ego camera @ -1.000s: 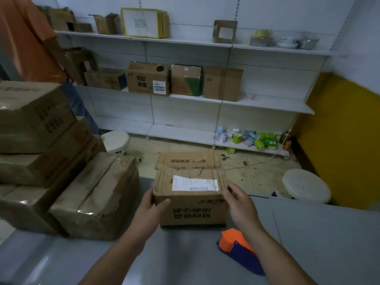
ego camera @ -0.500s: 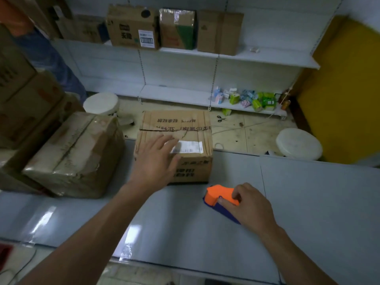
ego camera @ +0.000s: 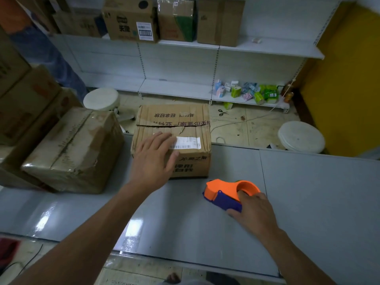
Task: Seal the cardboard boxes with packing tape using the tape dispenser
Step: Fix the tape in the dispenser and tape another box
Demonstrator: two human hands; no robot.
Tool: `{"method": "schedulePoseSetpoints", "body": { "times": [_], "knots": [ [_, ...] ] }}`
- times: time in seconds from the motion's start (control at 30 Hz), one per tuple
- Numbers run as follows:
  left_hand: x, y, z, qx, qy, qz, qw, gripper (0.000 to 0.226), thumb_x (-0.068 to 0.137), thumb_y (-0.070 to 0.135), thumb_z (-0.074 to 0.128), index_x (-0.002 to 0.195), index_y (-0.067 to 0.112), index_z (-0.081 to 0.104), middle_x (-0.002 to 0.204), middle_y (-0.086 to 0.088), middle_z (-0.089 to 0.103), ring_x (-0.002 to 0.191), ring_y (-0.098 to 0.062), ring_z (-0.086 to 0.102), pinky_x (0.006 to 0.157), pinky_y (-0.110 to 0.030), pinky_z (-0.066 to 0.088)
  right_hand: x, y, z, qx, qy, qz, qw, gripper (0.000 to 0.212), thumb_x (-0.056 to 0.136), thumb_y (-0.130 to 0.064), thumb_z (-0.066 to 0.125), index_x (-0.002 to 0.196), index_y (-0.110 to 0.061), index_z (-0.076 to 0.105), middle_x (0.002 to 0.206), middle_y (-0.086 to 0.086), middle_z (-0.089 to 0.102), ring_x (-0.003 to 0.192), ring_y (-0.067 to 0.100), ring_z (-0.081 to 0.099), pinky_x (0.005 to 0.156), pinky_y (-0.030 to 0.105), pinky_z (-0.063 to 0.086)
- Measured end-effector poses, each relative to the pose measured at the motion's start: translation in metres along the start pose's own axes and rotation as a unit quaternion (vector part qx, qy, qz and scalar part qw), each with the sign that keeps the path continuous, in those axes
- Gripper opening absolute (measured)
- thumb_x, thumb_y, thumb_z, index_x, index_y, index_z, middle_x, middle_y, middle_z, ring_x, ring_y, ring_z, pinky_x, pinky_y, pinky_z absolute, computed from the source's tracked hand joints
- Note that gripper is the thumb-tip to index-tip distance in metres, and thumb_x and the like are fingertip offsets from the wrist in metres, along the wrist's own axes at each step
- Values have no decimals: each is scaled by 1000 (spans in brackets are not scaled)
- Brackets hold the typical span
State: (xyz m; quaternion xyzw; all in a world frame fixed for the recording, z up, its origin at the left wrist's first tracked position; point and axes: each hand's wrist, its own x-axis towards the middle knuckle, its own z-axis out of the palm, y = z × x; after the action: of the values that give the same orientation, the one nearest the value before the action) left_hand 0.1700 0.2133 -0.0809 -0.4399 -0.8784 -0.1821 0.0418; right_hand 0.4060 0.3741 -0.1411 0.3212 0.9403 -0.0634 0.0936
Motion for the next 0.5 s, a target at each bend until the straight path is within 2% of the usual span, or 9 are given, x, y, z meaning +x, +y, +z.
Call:
{"method": "schedulePoseSetpoints", "body": {
  "times": [0.1,0.17,0.27,0.37,0.43,0.5],
  "knots": [
    [1,0,1,-7,5,-2,1000,58,96,53,25,140,24,50,148,3,46,143,-16,31,118,-39,15,-8,9,-1,33,2,12,999,50,85,-60,55,112,-19,51,105,3,66,103,28,57,75,31,40],
    [0,1,3,-7,10,-1,1000,56,96,52,27,139,25,50,148,3,46,142,-17,32,117,-39,14,-18,20,-1,102,-2,29,994,45,83,-60,59,100,-20,49,88,0,62,89,26,60,63,31,37],
    [0,1,3,-7,10,4,1000,54,97,51,29,139,25,50,148,3,46,142,-18,31,116,-36,12,-34,37,-1,184,28,75,980,42,79,-56,67,84,-23,41,70,-5,50,75,26,58,58,31,35],
    [-2,0,1,-14,-7,28,999,56,96,54,31,140,25,48,149,2,45,143,-20,30,116,-40,14,-42,56,1,194,75,152,966,43,80,-52,69,79,-22,38,67,-3,49,66,25,50,54,32,33],
    [-6,-2,-2,13,-24,64,998,55,94,52,48,142,24,47,149,0,44,142,-24,31,117,-46,18,-46,69,1,188,106,193,957,41,81,-49,68,86,-17,44,72,2,55,67,27,50,55,32,35],
    [-7,-2,-4,25,-27,101,994,55,89,39,65,139,22,52,145,-4,50,137,-28,39,114,-50,25,-49,83,2,146,126,221,956,41,83,-47,68,91,-12,48,77,9,60,71,32,55,56,32,35]
  ]
}}
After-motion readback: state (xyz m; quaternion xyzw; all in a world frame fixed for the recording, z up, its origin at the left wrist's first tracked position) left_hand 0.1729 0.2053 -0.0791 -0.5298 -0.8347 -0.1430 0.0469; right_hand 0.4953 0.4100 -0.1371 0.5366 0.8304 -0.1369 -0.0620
